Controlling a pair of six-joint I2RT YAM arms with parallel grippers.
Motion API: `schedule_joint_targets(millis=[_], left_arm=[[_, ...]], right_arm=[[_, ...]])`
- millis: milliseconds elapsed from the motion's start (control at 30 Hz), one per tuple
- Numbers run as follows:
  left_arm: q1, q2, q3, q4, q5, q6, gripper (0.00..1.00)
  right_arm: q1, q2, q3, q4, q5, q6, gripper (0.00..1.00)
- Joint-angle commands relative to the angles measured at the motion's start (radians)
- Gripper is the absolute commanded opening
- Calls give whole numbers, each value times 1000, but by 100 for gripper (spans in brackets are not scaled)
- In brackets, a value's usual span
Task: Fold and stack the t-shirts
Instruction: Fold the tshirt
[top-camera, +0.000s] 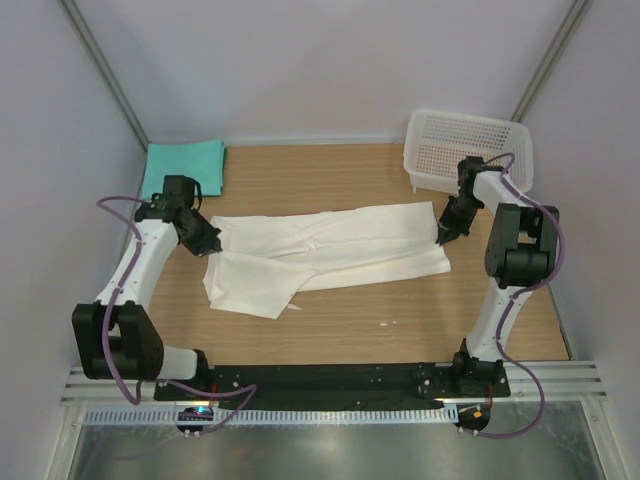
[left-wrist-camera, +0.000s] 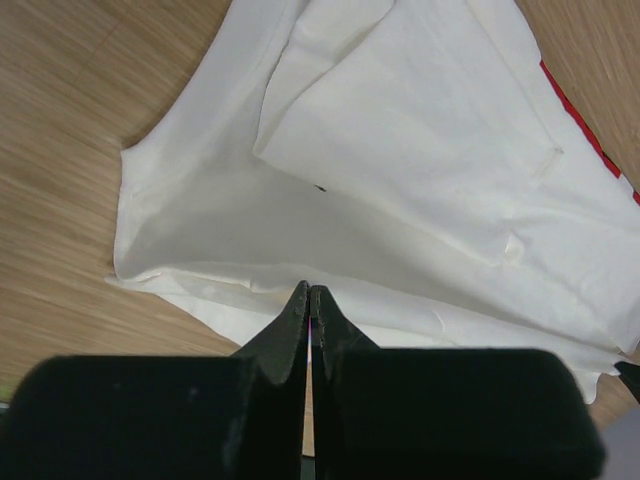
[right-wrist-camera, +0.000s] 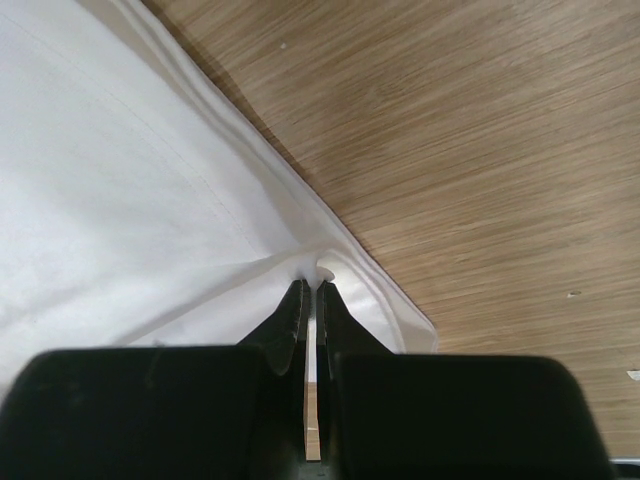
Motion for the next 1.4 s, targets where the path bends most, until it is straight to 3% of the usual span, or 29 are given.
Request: schedule_joint_targets(millis=[0,1133,1367], left_arm=[[10,12,42,59,21,14,0],[51,164,64,123,13,9,0],[53,190,64,140,16,18,0]], right_arm=[[-7,2,25,27,30,-6,1],[-19,84,125,34,18,24,2],[-19,86,114,47,15,27,13]])
